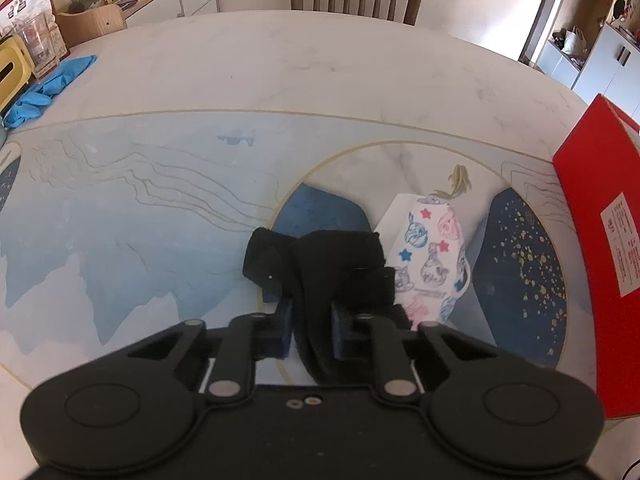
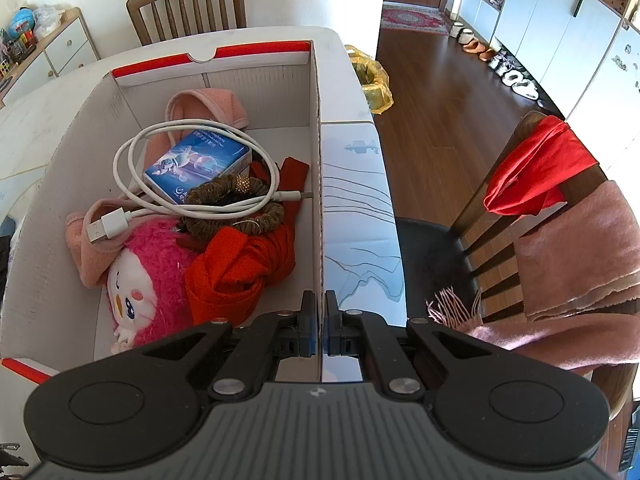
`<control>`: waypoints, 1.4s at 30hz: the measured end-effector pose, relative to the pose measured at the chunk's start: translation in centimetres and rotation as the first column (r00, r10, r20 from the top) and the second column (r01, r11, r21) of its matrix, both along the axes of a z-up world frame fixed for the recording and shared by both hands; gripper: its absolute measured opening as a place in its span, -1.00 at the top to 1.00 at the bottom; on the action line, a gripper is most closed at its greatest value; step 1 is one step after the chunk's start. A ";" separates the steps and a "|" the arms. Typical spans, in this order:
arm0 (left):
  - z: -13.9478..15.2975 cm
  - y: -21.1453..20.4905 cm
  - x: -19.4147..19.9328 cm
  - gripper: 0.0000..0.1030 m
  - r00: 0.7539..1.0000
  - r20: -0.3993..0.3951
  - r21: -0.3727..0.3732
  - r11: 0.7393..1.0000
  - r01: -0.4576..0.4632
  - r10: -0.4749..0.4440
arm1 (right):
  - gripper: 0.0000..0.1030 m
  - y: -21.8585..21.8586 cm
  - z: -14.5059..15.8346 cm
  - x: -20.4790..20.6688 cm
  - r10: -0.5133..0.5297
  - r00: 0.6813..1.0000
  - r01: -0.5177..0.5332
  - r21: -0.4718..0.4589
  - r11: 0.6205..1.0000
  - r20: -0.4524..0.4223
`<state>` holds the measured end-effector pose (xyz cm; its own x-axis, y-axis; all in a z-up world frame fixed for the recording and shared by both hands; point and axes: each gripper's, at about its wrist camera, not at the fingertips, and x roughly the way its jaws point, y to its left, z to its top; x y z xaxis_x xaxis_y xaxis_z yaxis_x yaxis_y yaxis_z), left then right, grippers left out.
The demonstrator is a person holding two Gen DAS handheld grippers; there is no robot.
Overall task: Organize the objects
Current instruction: 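Close the left gripper on the black cloth and lift it, then carry the black cloth with the left gripper over the box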
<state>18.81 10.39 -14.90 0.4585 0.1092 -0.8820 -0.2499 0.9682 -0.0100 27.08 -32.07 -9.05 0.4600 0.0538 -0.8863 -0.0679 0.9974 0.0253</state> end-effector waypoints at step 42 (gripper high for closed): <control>13.2 -18.2 3.1 0.73 0.841 0.283 -0.054 0.867 0.495 -0.462 | 0.95 -0.7 0.5 0.0 0.005 1.000 -0.005 0.000 1.000 0.010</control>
<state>21.90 -7.83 -1.75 0.6340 -0.2807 -0.7206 0.2711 0.9533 -0.1328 27.10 -32.76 -8.55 0.4690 0.0563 -0.8814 -0.0729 0.9970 0.0249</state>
